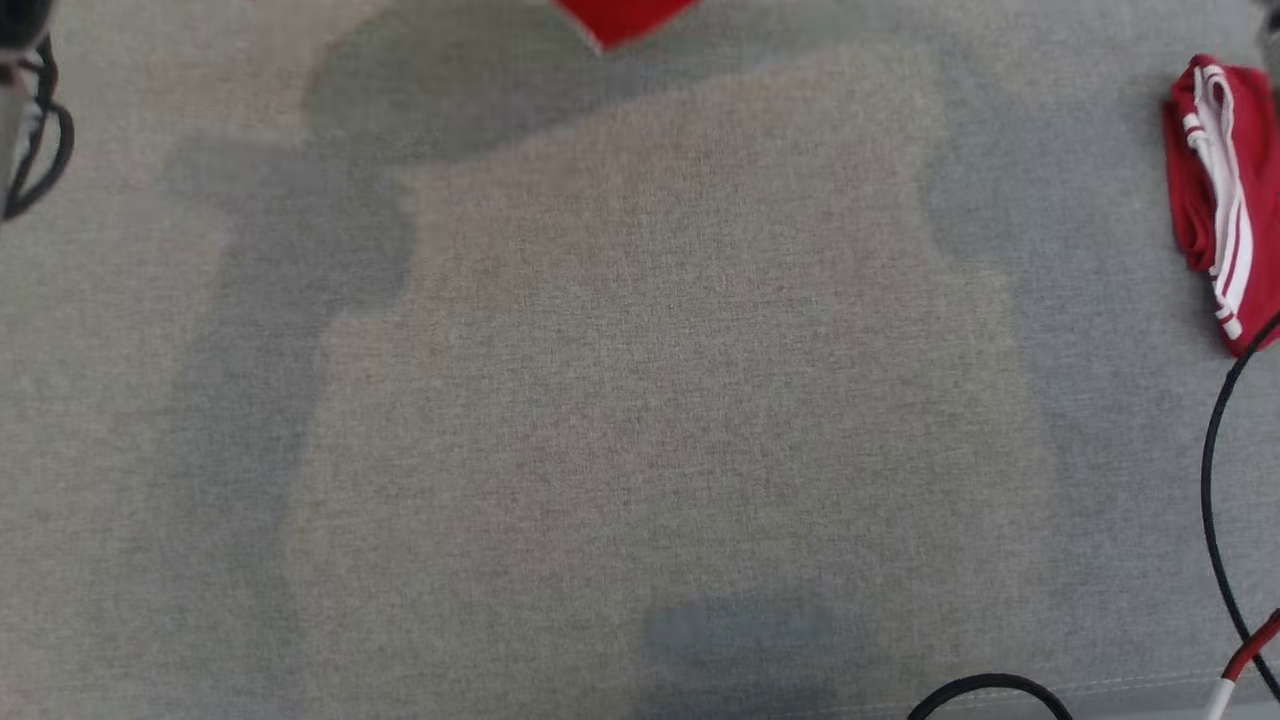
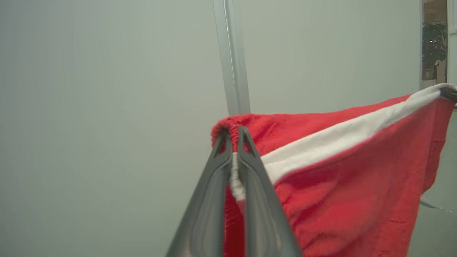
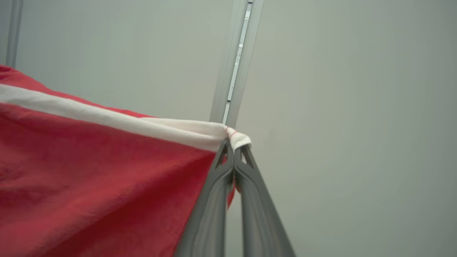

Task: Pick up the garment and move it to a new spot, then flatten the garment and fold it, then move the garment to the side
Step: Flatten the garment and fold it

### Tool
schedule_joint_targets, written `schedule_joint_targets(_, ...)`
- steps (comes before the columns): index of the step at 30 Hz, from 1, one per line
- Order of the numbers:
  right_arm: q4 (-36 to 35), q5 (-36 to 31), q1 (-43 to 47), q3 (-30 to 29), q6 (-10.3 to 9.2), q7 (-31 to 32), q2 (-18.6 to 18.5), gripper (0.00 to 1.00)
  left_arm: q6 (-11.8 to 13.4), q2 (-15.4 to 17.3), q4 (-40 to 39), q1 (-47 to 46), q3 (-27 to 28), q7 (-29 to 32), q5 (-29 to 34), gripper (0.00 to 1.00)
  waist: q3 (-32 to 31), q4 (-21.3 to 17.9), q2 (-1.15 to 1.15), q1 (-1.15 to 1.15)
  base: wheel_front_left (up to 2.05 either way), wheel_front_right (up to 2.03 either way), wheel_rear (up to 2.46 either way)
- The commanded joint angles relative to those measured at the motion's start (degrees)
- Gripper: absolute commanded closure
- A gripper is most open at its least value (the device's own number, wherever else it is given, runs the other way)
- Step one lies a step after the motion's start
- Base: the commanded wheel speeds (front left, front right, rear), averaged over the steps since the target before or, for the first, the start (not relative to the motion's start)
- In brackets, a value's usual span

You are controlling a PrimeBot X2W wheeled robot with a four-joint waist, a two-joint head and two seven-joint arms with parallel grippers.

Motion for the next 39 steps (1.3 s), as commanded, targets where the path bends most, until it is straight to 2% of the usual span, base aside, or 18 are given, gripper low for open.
schedule_joint_targets(1, 0.4, -0.5, -1.7, -0.8, -0.12, -0.3, 0.1, 1.00, 0.1, -0.6, 0.6, -1.8, -0.3, -0.8, -0.6, 1.00, 8.9, -0.8, -0.01, -0.02, 0.00, 0.00, 0.00)
schedule_joint_targets(4, 0.0, -2.4, -4.5, -2.9, -0.12, -0.2, 1.0, 1.00, 0.1, -1.1, 2.2, -4.7, -2.8, -2.4, -3.7, 1.00, 9.6, -1.0, -0.01, -0.02, 0.00, 0.00, 0.00)
schedule_joint_targets(7, -1.5, -2.4, -0.8, -3.1, -0.11, -0.2, 1.7, 1.00, 0.1, -0.4, 2.5, -2.2, -7.2, -2.9, -7.7, 1.00, 8.8, -1.5, -0.01, -0.02, 0.00, 0.00, 0.00)
schedule_joint_targets(14, -1.6, 1.0, 18.0, 0.3, -0.12, -0.3, 1.4, 1.00, 0.1, 2.3, 3.5, 12.2, -17.3, -3.2, -22.9, 1.00, 4.6, -2.2, -0.01, -0.02, 0.00, 0.00, 0.00)
schedule_joint_targets(17, -0.9, 2.7, 26.6, 1.4, -0.12, -0.3, 1.1, 1.00, 0.1, 2.2, 4.6, 19.8, -21.2, -3.1, -28.5, 1.00, 2.5, -2.3, -0.01, -0.02, 0.00, 0.00, 0.00)
schedule_joint_targets(22, 0.2, 4.4, 39.9, 3.0, -0.12, -0.3, 0.5, 1.00, 0.1, 1.0, 6.1, 32.2, -22.8, -3.2, -34.8, 1.00, -2.2, -2.1, -0.01, -0.02, 0.00, 0.00, 0.00)
schedule_joint_targets(27, 0.6, 6.0, 51.6, 2.2, -0.12, -0.3, 1.2, 1.00, 0.1, -1.3, 6.9, 46.1, -22.2, -3.0, -36.1, 1.00, -8.3, -1.3, -0.01, -0.02, 0.00, 0.00, 0.00)
schedule_joint_targets(33, -0.2, 7.0, 59.6, 0.3, -0.12, -0.3, 1.4, 1.00, 0.1, -2.9, 7.0, 54.7, -20.7, -3.0, -34.7, 1.00, -13.9, -0.2, -0.01, -0.02, 0.00, 0.00, 0.00)
schedule_joint_targets(39, -3.0, 7.3, 68.0, 0.9, -0.12, -0.3, 1.5, 1.00, 0.1, -3.6, 6.1, 63.7, -16.7, -3.0, -32.5, 1.00, -19.1, -0.1, -0.01, -0.02, 0.00, 0.00, 0.00)
